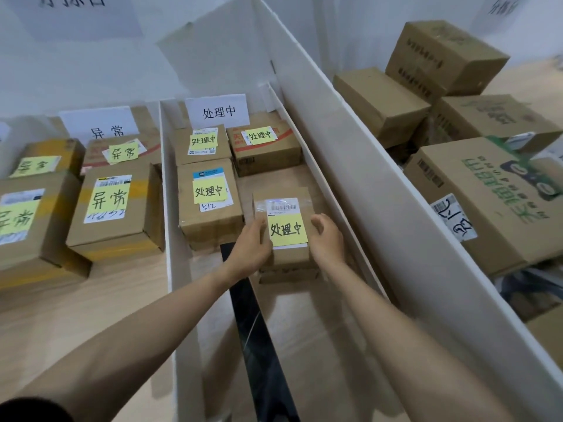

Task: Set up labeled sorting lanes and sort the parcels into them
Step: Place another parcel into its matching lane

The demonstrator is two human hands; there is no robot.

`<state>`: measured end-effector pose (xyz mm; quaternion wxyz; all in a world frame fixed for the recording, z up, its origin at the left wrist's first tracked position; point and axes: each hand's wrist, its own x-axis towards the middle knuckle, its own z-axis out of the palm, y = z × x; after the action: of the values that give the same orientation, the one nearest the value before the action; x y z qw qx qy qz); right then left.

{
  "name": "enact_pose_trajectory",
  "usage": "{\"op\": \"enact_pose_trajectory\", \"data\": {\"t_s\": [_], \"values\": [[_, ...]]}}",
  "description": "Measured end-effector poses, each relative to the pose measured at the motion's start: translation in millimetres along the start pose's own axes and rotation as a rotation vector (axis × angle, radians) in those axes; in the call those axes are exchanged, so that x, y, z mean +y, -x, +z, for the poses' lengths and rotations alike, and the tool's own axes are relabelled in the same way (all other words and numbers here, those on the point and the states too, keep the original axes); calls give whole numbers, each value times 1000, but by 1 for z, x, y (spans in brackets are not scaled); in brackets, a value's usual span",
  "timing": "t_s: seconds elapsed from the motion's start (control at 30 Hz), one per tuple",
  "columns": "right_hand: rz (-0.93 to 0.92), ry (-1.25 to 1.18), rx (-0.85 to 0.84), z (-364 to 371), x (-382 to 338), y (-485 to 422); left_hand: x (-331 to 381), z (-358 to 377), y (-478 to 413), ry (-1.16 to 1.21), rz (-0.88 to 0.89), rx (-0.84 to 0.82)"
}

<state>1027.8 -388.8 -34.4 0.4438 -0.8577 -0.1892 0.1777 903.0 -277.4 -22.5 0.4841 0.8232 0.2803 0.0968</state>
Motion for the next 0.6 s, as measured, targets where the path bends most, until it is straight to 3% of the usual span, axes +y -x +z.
{"op": "enact_pose_trajectory", "data": {"t_s": [0.13, 0.2, 0.33, 0.6], "values": [[-417, 509, 208, 6, 29, 39, -13, 6, 22, -523, 207, 36], [-508, 651, 212, 7, 39, 51, -16, 10, 37, -712, 265, -14], [-551, 779, 103, 5, 52, 61, -23, 19, 56, -882, 210, -159], [-491, 902, -40, 7, 41, 40, -23, 13, 31, -1013, 153, -232]]}}
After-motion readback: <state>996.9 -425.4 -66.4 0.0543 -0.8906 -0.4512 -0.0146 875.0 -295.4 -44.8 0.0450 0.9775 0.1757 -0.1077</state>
